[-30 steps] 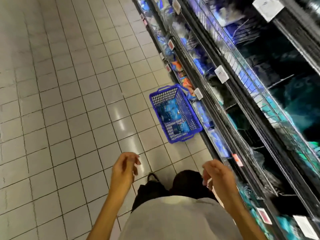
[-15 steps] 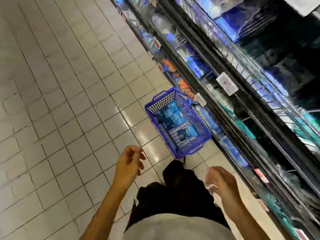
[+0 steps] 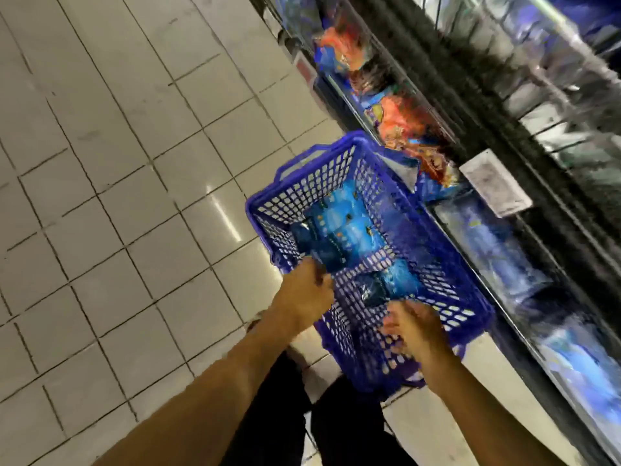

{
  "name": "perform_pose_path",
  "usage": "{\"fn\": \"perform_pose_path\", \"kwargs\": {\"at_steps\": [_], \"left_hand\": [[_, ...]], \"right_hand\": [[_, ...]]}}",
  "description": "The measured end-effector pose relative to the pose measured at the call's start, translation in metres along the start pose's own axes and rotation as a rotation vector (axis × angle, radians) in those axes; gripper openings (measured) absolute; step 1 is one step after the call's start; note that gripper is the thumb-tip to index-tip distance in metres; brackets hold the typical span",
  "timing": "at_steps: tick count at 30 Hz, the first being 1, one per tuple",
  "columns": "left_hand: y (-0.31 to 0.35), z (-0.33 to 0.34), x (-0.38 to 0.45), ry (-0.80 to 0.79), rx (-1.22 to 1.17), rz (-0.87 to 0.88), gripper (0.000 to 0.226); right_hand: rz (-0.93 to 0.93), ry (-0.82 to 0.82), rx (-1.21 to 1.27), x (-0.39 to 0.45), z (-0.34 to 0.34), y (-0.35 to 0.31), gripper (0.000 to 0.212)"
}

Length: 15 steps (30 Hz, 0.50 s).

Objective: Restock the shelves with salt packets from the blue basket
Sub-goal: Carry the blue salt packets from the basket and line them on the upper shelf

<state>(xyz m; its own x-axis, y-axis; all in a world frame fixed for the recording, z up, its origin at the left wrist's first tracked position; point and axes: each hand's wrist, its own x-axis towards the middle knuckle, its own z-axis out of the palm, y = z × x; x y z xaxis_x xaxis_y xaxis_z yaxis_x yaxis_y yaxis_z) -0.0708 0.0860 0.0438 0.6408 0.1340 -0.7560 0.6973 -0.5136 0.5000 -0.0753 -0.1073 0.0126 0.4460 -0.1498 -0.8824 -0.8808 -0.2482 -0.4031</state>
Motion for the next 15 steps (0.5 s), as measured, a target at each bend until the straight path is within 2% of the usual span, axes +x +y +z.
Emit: {"fn": "perform_pose_path", "kwargs": {"at_steps": [4, 5, 9, 11, 12, 15], "left_hand": [[-0.028, 0.041, 0.115, -0.139, 0.288, 0.041, 0.020], [-0.033, 0.051, 0.138, -0.141, 0.315, 0.035, 0.029], [-0.051, 0.082, 0.214, -0.077, 0.470, 0.025, 0.065], [-0.063, 0.095, 0.246, -0.046, 0.561, 0.034, 0.079], [-0.070, 0.102, 0.258, -0.022, 0.585, 0.042, 0.082], [-0.089, 0.129, 0.285, 0.065, 0.675, 0.078, 0.089]], "right_hand": [[0.162, 0.064, 0.022, 0.118, 0.028, 0.034, 0.033], [0.190, 0.102, 0.003, 0.142, 0.035, 0.042, 0.036], [0.184, 0.180, -0.151, 0.229, 0.061, 0.069, 0.058], [0.185, 0.170, -0.211, 0.258, 0.070, 0.081, 0.065], [0.166, 0.166, -0.221, 0.269, 0.075, 0.088, 0.065], [0.151, 0.292, -0.204, 0.297, 0.083, 0.111, 0.076]]}}
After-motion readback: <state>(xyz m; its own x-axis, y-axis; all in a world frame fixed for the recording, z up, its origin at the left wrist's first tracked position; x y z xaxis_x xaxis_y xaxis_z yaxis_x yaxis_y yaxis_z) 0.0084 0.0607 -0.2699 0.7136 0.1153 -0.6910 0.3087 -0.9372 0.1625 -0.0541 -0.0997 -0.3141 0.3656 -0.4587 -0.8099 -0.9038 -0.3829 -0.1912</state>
